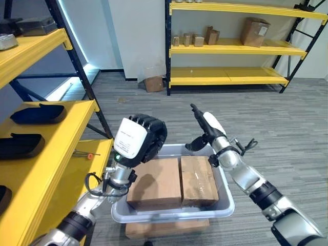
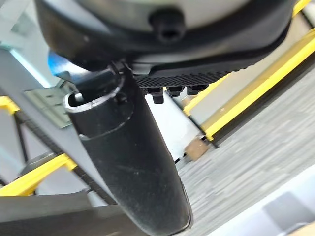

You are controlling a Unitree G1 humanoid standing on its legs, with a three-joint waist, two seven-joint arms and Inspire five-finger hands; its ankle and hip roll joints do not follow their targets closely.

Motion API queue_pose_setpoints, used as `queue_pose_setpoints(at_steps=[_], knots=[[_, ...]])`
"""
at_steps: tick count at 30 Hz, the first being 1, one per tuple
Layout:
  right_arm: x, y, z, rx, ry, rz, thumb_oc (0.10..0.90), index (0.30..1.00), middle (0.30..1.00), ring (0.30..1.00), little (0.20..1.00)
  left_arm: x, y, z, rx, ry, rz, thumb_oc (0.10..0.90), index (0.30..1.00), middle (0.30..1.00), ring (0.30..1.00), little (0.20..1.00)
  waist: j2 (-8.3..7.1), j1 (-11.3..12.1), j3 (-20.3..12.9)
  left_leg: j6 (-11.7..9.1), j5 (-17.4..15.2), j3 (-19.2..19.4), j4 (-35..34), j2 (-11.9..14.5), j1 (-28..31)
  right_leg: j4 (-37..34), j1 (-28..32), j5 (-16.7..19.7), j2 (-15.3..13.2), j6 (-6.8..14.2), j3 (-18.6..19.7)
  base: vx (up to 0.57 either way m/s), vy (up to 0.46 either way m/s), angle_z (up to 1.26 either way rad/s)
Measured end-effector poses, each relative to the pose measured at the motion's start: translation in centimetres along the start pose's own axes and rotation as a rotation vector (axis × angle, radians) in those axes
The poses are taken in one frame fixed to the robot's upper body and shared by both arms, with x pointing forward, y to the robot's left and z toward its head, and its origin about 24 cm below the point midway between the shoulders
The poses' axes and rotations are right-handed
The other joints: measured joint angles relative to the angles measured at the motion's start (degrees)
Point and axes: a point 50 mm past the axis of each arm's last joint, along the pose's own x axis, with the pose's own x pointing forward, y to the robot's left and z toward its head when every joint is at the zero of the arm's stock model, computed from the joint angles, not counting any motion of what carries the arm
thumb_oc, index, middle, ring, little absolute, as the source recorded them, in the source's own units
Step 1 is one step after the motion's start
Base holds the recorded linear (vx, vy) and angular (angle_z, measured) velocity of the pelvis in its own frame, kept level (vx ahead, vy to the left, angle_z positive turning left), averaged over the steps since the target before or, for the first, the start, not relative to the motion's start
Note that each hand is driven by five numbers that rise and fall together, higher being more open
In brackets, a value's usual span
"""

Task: Move parts from the plastic box to the shelf.

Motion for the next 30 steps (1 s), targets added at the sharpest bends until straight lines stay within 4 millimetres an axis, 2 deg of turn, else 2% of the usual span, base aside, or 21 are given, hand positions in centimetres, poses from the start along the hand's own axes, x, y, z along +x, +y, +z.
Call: queue_pose_setpoints(at_steps=[14,19,21,24,25,26,27,30], knots=[[-0.4,0.1,0.2,-0.062,-0.067,-0.044,0.9,1.0,1.0,1.0,1.0,-0.1,0.0,0.3,-0.029,-0.022,-0.008,0.4,0.3,0.3,0.3,0.3,0.22,-1.3,0.1,0.3,-0.2,0.1,0.0,0.0,0.0,-0.3,-0.1,-0.1,-0.1,0.1,0.1,0.0,0.0,0.0],[-0.5,0.0,0.5,-0.047,-0.085,-0.047,0.9,1.0,1.0,1.0,1.0,0.0,0.0,0.9,-0.022,-0.101,-0.062,0.4,0.3,0.3,0.3,0.3,1.52,-1.5,0.1,0.3,-0.2,0.1,0.0,0.0,-0.1,-0.4,-0.1,-0.1,-0.1,0.1,0.1,0.01,-0.035,0.0],[-0.9,-0.5,1.2,-0.029,-0.114,-0.064,0.9,1.0,1.0,1.0,1.0,0.1,0.3,1.1,0.002,-0.151,-0.08,0.4,0.3,0.3,0.3,0.3,2.08,-1.5,0.2,0.3,-0.3,0.1,0.0,0.0,-0.2,-0.4,-0.2,-0.1,-0.1,0.1,0.1,-0.01,-0.112,0.02],[-1.9,-1.9,2.0,0.088,-0.1,-0.112,0.9,1.0,1.0,1.0,1.0,0.1,1.5,1.5,0.04,-0.219,-0.078,0.4,0.3,0.3,0.3,0.3,2.66,-1.3,0.3,-0.2,0.0,-0.1,0.0,0.1,-0.2,-0.4,-0.1,-0.3,0.0,0.2,-0.1,0.02,-0.153,0.04],[-2.2,-2.2,1.0,0.119,-0.052,-0.126,0.9,1.0,1.0,1.0,1.0,-0.1,1.8,1.6,0.041,-0.225,-0.069,0.4,0.3,0.3,0.3,0.3,2.79,-1.3,0.3,-0.2,-0.2,-0.5,0.0,0.0,-0.1,-0.4,0.3,-0.5,0.0,0.2,-0.6,0.01,-0.178,0.19],[-2.9,-2.2,-0.8,0.148,0.027,-0.137,0.9,1.0,1.0,1.0,1.0,-0.2,2.3,1.7,0.047,-0.222,-0.056,0.4,0.3,0.3,0.3,0.3,2.88,-1.0,0.3,-0.2,-0.2,-1.2,0.0,0.1,-0.4,-0.4,0.4,-0.8,-0.1,0.2,-1.3,0.02,-0.259,0.24],[-4.0,-1.3,-3.7,0.168,0.152,-0.118,0.9,1.0,1.0,1.0,1.0,-0.7,2.9,1.4,0.064,-0.202,-0.052,0.4,0.3,0.3,0.3,0.3,3.18,-0.6,0.3,-0.2,-0.2,-1.4,0.0,0.1,-0.5,-0.4,0.4,-0.9,0.1,0.1,-1.6,0.01,-0.208,0.18],[-6.4,0.3,-7.6,0.154,0.325,-0.053,0.9,1.0,1.0,1.0,1.0,-1.3,3.4,1.0,0.1,-0.194,-0.058,0.4,0.3,0.3,0.3,0.3,3.97,-0.1,0.3,-0.5,0.1,-2.4,0.2,0.0,-1.1,-0.4,0.3,-1.1,0.3,0.2,-2.5,0.0,-0.063,0.15]])
